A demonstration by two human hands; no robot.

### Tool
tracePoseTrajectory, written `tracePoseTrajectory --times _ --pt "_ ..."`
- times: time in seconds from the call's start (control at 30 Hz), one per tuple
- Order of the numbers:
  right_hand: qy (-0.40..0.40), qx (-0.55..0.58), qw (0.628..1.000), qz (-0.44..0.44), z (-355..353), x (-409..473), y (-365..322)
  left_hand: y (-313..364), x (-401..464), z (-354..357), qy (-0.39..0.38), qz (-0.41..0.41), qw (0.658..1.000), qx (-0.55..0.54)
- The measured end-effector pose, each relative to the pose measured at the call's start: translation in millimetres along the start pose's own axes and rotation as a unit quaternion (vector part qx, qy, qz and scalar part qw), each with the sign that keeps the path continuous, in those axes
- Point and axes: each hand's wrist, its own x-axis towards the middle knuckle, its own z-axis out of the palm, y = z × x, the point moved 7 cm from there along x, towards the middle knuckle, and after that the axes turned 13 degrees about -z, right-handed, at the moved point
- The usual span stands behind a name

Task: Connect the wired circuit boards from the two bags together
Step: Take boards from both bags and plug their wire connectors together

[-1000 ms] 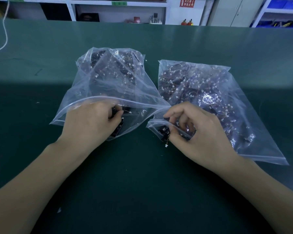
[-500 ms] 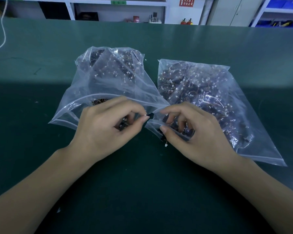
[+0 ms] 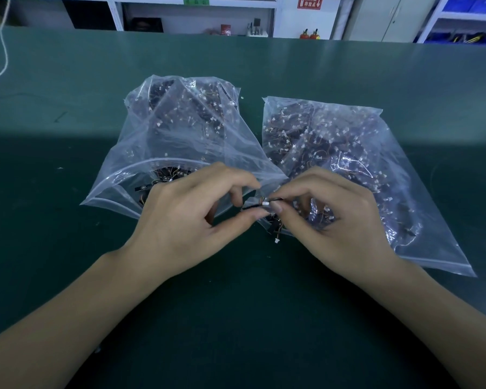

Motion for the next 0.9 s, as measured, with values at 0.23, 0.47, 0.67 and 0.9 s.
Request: tracePoseTrajectory --times 0.23,0.47,0.67,0.9 --pt "0.014 0.001 1.0 -0.006 -4.2 3.7 -6.5 -2.0 -0.2 -0.4 0.013 -0.004 1.0 0.011" --pt "0.0 0.004 1.0 -0.021 -1.7 3.9 -7.6 3.2 -0.3 -1.5 0.015 0.012 1.0 0.011" --pt "-0.006 0.002 1.0 -0.02 -1.0 2.8 -5.6 3.5 0.0 -1.0 0.009 0.017 1.0 0.011" --pt "-0.01 -0.002 1.0 -0.015 0.4 2.4 -4.1 4.5 0.2 -2.0 0.009 0.018 1.0 0.01"
